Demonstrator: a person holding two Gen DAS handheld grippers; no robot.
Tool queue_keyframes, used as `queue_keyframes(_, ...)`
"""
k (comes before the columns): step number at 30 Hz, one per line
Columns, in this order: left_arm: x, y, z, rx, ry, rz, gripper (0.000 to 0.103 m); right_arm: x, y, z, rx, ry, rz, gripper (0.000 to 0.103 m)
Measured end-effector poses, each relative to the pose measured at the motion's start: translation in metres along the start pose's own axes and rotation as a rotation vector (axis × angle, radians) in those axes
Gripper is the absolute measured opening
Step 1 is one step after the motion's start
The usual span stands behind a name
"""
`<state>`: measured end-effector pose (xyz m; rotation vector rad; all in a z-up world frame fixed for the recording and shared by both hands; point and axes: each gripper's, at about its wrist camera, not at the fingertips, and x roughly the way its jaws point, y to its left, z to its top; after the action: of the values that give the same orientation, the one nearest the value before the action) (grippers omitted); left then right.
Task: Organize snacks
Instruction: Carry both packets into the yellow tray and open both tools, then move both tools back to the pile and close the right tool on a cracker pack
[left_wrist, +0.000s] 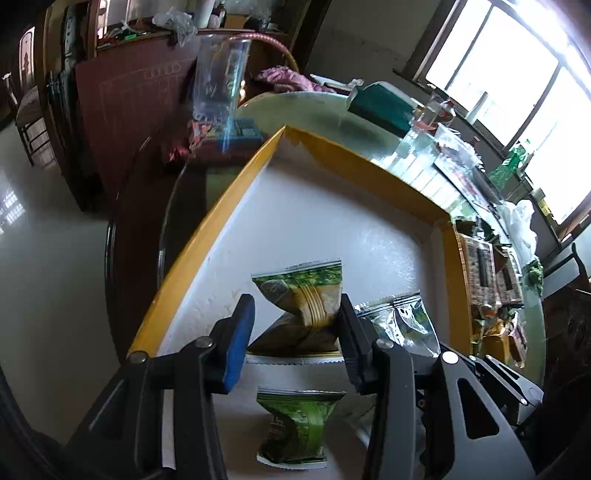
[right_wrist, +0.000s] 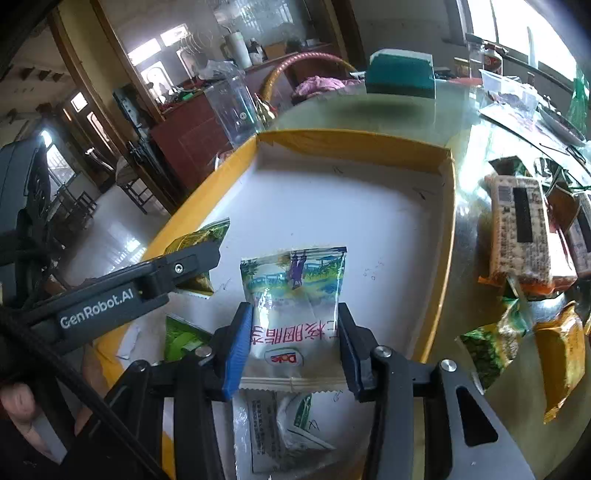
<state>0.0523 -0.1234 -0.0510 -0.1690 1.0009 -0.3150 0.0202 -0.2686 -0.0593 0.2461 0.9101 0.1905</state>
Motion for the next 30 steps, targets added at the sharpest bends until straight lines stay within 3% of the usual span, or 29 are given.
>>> queue_keyframes(2,0.0,0.0,-0.001,-0.003,-0.011,0.004,0.049,0.001,0.0,-0.002,0.007,-0.001,-0.006,0.047)
queue_keyframes(5,-0.005,0.0,-0.003,-0.006,-0.058,0.031,0.07,-0.006,-0.004,-0.004,0.011,-0.032,-0.004,0.05)
queue_keyframes(6,-0.007,0.0,-0.004,-0.012,-0.073,0.027,0.074,-0.01,-0.005,-0.005,0.017,-0.048,0.014,0.059)
queue_keyframes(7,-0.011,-0.001,-0.006,-0.016,-0.09,0.026,0.075,-0.017,-0.007,-0.006,0.026,-0.074,0.038,0.068)
queue_keyframes(11,-0.025,-0.008,-0.012,-0.017,-0.126,0.033,0.075,-0.046,-0.01,-0.009,0.021,-0.176,0.083,0.075)
queue_keyframes(12,-0.032,-0.012,-0.015,-0.014,-0.151,0.039,0.075,-0.057,-0.012,-0.012,0.022,-0.208,0.087,0.081)
queue_keyframes(17,-0.056,-0.042,-0.028,0.048,-0.217,0.02,0.076,-0.104,-0.035,-0.034,0.063,-0.384,0.112,0.082)
queue_keyframes(25,-0.072,-0.101,-0.05,0.169,-0.205,-0.054,0.076,-0.147,-0.092,-0.068,0.231,-0.404,0.167,0.084)
queue_keyframes(30,-0.072,-0.138,-0.069,0.236,-0.18,-0.097,0.076,-0.153,-0.135,-0.089,0.332,-0.371,-0.002,0.084)
